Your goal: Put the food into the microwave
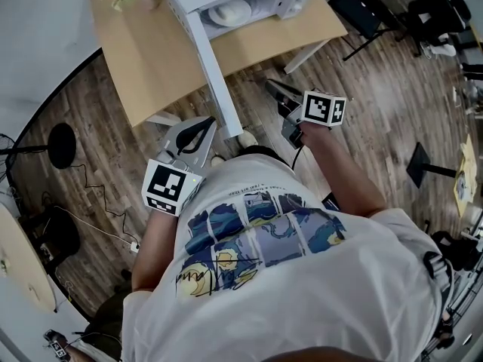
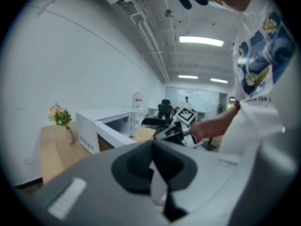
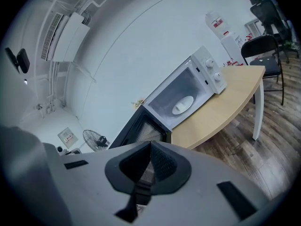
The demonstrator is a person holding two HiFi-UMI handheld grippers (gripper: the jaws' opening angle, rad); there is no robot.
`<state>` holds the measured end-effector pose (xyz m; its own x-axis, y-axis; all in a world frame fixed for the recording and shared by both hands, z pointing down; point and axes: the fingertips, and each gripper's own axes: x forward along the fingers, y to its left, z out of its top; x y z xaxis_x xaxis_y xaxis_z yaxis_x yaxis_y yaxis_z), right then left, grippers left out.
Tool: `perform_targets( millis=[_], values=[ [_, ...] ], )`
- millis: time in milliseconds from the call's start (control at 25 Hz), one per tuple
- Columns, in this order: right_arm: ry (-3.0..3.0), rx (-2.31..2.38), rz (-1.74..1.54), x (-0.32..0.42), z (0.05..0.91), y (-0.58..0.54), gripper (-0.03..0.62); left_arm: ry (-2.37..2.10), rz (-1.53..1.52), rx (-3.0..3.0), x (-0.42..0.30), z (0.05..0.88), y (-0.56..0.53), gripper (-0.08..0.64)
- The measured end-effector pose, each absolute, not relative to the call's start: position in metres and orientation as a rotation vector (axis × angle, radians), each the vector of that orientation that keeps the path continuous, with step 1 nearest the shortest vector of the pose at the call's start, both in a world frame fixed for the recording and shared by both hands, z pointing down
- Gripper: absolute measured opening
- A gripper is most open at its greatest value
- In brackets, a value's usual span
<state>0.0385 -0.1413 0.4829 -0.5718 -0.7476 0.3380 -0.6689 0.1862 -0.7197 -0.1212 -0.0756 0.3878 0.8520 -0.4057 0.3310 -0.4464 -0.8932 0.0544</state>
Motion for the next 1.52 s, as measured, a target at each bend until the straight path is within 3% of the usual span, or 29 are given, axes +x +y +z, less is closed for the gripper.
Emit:
perform_targets(
  millis=[1520],
  values=[
    [2.425,-1.514,-1.277,0.019,0.463,-0.101,0.006,-0.594,0.369,2.879,-0.141,0.407,-0.051,0.008]
  ],
)
